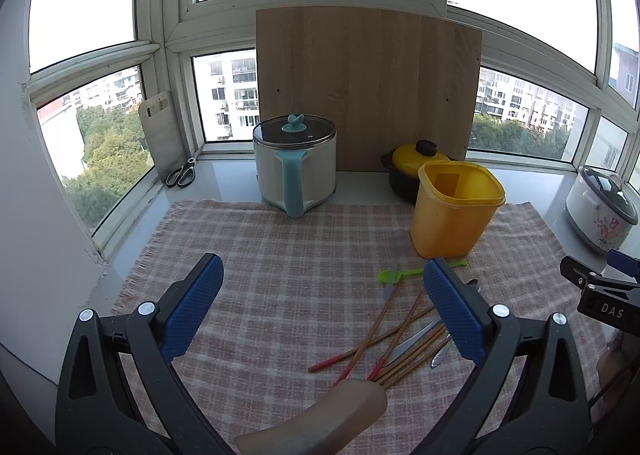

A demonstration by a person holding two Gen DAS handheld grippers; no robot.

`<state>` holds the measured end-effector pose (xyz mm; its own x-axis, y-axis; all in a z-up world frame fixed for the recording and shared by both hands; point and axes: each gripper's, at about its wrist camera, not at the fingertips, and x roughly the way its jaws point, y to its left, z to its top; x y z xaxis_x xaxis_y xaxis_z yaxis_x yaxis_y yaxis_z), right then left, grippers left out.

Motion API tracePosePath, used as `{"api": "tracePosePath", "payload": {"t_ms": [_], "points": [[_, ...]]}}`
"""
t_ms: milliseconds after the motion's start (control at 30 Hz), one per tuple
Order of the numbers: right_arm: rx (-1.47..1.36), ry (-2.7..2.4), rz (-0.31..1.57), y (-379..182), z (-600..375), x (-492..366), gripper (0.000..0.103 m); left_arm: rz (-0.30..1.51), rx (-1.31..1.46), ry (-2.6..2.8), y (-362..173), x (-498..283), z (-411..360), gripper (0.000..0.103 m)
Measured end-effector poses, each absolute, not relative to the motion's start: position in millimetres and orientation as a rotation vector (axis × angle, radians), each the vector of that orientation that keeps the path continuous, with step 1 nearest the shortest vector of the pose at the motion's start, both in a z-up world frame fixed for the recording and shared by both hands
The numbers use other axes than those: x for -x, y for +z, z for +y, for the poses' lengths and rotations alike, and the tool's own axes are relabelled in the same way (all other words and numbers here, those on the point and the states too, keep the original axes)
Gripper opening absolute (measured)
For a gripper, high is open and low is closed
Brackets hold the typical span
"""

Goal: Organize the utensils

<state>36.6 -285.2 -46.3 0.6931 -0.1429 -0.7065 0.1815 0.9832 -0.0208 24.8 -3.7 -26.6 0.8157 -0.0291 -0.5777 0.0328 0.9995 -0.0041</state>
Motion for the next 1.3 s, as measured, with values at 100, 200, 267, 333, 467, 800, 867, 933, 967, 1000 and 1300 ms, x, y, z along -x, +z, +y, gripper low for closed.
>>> {"api": "tracePosePath", "payload": {"t_ms": [100,200,267,333,467,800,867,933,967,1000,1300], "points": [[-0.059,-0.184,0.794,-48.8,-286.2,-35.9,0.103,0.628,-0.012,-0.036,-31.5,-26.1,-4.4,0.102],[-0.061,-0.191,0.802,-51.2,-286.7,-35.8,0.103,0.643,-0.018,-0.043,-34.7,-29.0,-4.6,0.102],[-0.066,-0.197,0.810,-53.1,-287.6,-35.8,0.103,0.658,-0.025,-0.046,-37.2,-32.0,-3.3,0.102],[-0.072,-0.201,0.815,-55.5,-289.3,-34.9,0.103,0.681,-0.021,-0.063,-43.2,-36.2,0.5,0.102],[-0.083,-0.207,0.824,-62.7,-293.6,-34.0,0.103,0.742,-0.001,-0.091,-61.5,-44.6,12.3,0.101],[-0.211,-0.110,0.864,-106.5,-308.4,-30.2,0.102,0.940,0.035,-0.197,-120.2,-66.3,30.9,0.056],[-0.224,-0.077,0.915,-115.5,-306.8,-35.1,0.098,0.971,0.067,-0.229,-127.8,-71.6,30.7,0.050],[-0.249,-0.043,0.957,-123.7,-306.3,-39.4,0.096,0.995,0.084,-0.261,-133.4,-77.5,28.6,0.044],[-0.268,-0.033,0.977,-127.9,-307.0,-40.6,0.095,1.005,0.090,-0.282,-136.3,-81.0,26.8,0.041],[-0.286,-0.024,0.992,-131.0,-307.6,-41.9,0.094,1.018,0.100,-0.303,-138.7,-84.3,25.1,0.039],[-0.454,0.062,1.117,-168.0,-315.0,-59.3,0.068,1.170,0.198,-0.448,-166.9,-124.4,19.9,0.025]]}}
